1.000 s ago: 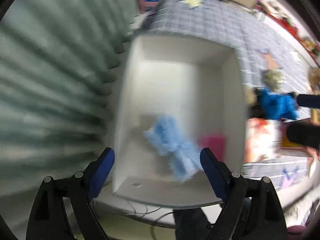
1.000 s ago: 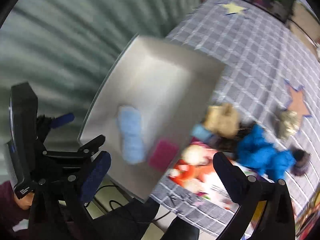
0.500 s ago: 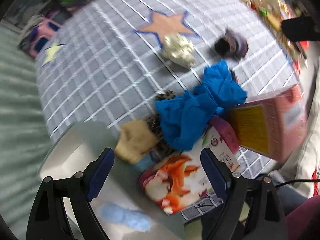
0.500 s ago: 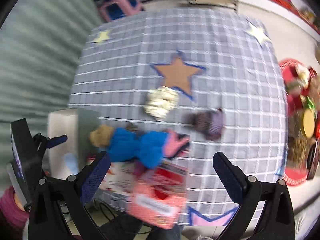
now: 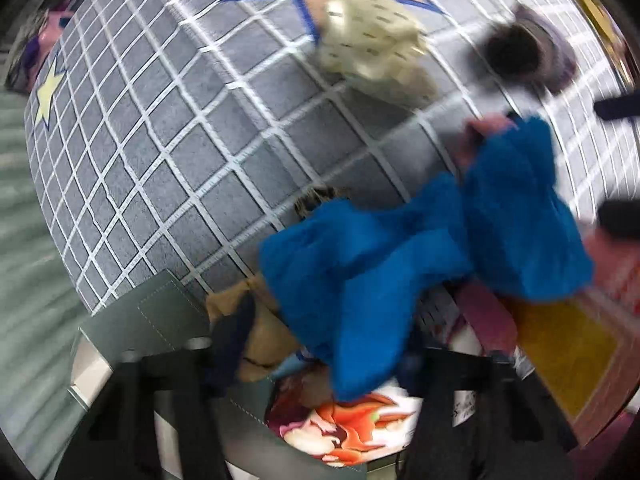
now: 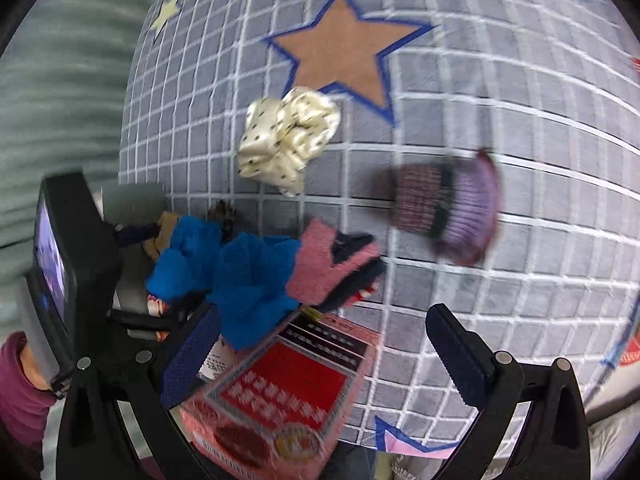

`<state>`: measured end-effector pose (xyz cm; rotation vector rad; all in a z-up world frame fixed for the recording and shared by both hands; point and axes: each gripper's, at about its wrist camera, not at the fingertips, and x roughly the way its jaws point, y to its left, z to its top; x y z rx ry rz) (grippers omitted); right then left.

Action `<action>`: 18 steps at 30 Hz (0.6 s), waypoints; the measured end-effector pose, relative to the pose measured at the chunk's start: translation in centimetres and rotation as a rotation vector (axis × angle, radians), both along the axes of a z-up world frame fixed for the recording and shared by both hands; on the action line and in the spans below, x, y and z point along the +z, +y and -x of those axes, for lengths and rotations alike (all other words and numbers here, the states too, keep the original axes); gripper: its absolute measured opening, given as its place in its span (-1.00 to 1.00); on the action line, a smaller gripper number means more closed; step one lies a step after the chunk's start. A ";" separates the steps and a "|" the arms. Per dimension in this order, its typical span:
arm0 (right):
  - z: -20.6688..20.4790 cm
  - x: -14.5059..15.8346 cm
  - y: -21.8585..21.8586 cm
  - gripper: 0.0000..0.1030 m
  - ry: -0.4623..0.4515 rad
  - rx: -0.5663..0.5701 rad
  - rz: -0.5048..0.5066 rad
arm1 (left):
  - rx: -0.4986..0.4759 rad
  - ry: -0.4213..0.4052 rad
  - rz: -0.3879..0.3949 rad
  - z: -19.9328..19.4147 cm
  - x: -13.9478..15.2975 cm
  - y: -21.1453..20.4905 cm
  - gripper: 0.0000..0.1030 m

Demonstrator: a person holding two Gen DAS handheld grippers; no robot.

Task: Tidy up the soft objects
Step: 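Move both tools back over the remaining soft items, then grasp the blue cloth with left tool while right tool grasps knitted hat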

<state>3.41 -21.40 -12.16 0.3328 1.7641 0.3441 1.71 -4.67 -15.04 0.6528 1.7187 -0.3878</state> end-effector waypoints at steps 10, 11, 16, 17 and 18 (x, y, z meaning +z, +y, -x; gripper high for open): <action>-2.4 0.9 -3.8 1.00 -0.163 -0.016 0.301 | 0.380 -0.131 0.068 -9.8 2.4 5.0 0.13; -2.5 0.9 -4.7 1.00 -0.161 -0.045 0.297 | 0.383 -0.129 0.073 -9.8 2.5 5.2 0.26; -2.0 -1.4 -6.1 1.00 -0.123 -0.091 0.283 | 0.370 -0.159 0.029 -9.2 2.2 5.8 0.48; -2.0 -1.7 -6.1 1.00 -0.126 -0.098 0.286 | 0.386 -0.153 0.032 -8.7 1.1 5.1 0.48; -2.0 -2.4 -6.0 1.00 -0.122 -0.106 0.278 | 0.408 -0.144 0.036 -8.9 0.5 5.1 0.48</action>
